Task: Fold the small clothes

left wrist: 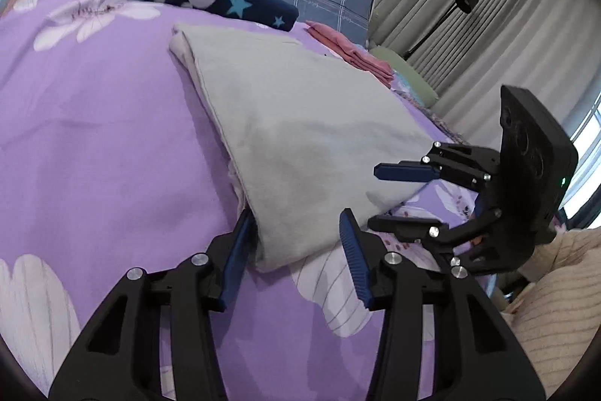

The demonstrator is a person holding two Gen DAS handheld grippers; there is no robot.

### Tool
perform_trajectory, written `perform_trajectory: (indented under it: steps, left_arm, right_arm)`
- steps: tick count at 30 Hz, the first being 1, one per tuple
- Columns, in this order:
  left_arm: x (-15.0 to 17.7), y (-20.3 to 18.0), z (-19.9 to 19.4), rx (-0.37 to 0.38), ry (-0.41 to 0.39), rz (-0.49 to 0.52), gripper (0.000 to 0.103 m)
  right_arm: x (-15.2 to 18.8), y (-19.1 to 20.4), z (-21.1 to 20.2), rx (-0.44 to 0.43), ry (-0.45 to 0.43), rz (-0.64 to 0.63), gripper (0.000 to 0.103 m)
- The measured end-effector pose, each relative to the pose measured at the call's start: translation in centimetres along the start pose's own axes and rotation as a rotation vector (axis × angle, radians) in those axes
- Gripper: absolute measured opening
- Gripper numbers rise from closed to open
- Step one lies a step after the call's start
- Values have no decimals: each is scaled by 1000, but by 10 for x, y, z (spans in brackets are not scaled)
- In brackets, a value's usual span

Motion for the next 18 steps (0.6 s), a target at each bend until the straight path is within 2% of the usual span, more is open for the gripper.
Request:
perform_trajectory:
  steps: [1, 2, 3, 4, 6, 8, 13, 15, 18]
  left_arm:
    - [-2, -2, 2, 8, 7, 11, 48]
    - [-4, -5, 4, 13, 17, 27, 40]
    - [-4, -8, 5, 26, 27, 40, 27]
    - [-3, -14, 5, 70, 53, 40, 12]
    - [2, -24, -2, 129, 76, 45, 12]
    - [6, -25, -11, 98, 63, 59, 12]
    - [12, 24, -24, -20, 2, -135, 13]
    - [11, 38, -30, -31, -38, -202, 13]
    - [8, 41, -38, -53, -79, -215, 23]
  right_arm:
    - [0, 0, 0, -1, 1, 1, 50]
    - [0, 1, 1, -1, 1, 2, 50]
    - [0, 2, 0, -1, -1, 3, 50]
    - [-1, 2, -1, 2, -5, 3, 50]
    - [0, 3, -5, -3, -24, 1, 52]
    - [1, 5, -7, -23, -41, -4, 54]
    - [1, 29, 3, -19, -36, -103, 54]
    - [-3, 45, 5, -13, -55, -166, 54]
    - [-7, 66, 10, 27, -89, -253, 54]
Point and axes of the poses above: each gripper's, at about its wrist camera, not at the fingertips, and z roughly the way its jaws point, y to its left, x to its underside, the point moved 3 cm from there along z, roughly the way its jaws point
